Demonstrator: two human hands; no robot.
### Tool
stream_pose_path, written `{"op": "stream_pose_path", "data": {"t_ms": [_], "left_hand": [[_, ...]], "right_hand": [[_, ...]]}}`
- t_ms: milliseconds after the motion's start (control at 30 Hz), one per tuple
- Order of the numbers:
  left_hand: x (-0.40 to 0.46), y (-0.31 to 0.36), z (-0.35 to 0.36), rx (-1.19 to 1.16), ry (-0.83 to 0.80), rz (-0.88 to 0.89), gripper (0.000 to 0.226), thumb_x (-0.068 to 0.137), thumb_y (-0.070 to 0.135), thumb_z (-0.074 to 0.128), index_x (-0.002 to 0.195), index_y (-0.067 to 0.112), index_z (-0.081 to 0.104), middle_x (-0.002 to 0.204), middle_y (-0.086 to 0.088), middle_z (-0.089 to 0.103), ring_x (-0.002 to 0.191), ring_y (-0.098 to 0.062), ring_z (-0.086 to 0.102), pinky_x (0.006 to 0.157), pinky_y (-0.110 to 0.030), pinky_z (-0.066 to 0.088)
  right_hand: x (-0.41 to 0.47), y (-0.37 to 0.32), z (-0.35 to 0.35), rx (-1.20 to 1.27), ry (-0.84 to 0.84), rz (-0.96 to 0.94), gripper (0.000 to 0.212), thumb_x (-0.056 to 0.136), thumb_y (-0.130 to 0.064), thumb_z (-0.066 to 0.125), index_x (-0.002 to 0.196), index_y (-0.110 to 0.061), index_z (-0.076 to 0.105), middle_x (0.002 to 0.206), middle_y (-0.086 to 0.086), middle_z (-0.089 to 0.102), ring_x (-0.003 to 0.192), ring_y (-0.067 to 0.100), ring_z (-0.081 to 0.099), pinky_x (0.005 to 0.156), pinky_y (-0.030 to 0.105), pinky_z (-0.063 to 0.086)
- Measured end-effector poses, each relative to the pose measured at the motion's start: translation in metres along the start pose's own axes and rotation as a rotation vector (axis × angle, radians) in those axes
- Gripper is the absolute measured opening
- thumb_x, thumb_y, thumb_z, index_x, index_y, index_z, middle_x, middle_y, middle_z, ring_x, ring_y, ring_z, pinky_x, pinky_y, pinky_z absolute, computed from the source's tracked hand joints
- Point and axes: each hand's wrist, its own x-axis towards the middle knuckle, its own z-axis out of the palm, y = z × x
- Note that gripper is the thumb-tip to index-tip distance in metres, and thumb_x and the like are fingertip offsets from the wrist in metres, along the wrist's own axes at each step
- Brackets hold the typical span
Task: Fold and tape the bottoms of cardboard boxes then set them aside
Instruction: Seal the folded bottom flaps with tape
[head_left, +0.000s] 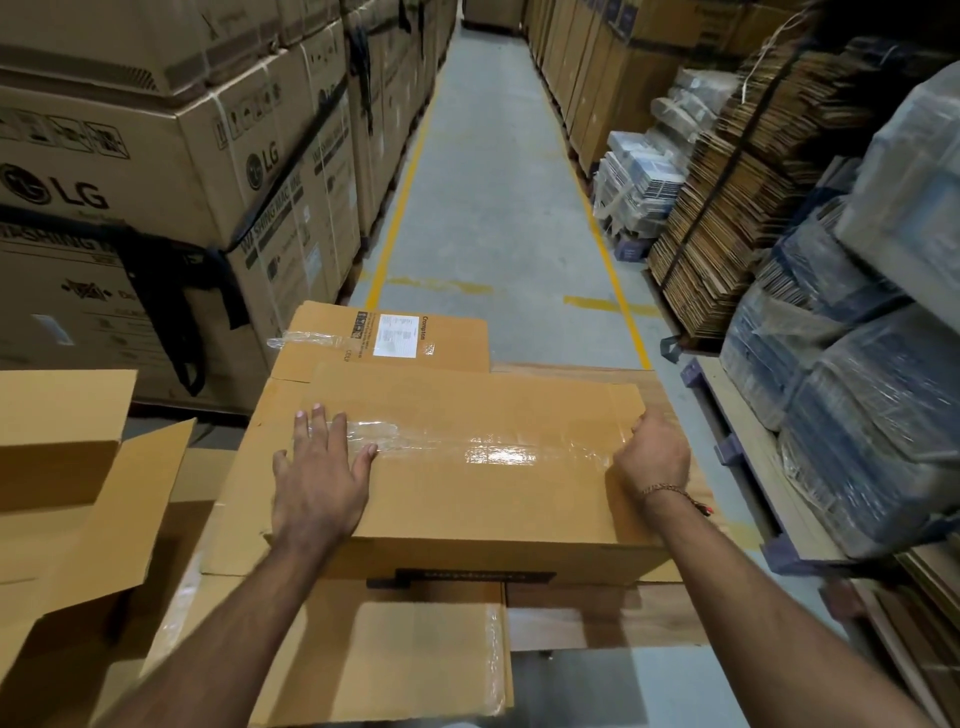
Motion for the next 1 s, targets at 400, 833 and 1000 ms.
{"op": "stream_pose_path", "data": {"t_ms": [400, 833, 1000], "left_hand": [[0.001, 0.001, 0.004, -0.020, 0.014, -0.004, 0.067, 0.106, 0.060, 0.024, 0.155, 0.016, 0.035, 0.170, -0.013, 0.025, 0.158, -0.034, 0.018, 0.110, -0.063, 0.038], [0.002, 0.001, 0.004, -0.017, 0.020, -0.008, 0.066, 0.107, 0.060, 0.025, 0.157, 0.017, 0.035, 0.171, -0.012, 0.024, 0.158, -0.034, 0.018, 0.111, -0.063, 0.037], [0.002, 0.001, 0.004, -0.010, 0.021, -0.011, 0.068, 0.107, 0.061, 0.024, 0.157, 0.017, 0.034, 0.171, -0.012, 0.024, 0.158, -0.033, 0.018, 0.111, -0.062, 0.038]], "right_hand": [[0.044, 0.049, -0.033, 0.108, -0.074, 0.081, 0.028, 0.084, 0.008, 0.052, 0.096, -0.016, 0.056, 0.102, 0.005, 0.059, 0.105, 0.034, 0.062, 0.089, 0.039, 0.056], [0.074, 0.091, -0.048, -0.038, -0.004, 0.001, 0.029, 0.081, 0.013, 0.051, 0.090, -0.015, 0.058, 0.101, 0.013, 0.060, 0.095, 0.034, 0.057, 0.084, 0.039, 0.048], [0.078, 0.104, -0.042, 0.021, -0.022, 0.082, 0.027, 0.081, 0.009, 0.053, 0.086, -0.016, 0.061, 0.097, 0.013, 0.065, 0.091, 0.037, 0.064, 0.083, 0.045, 0.058]]}}
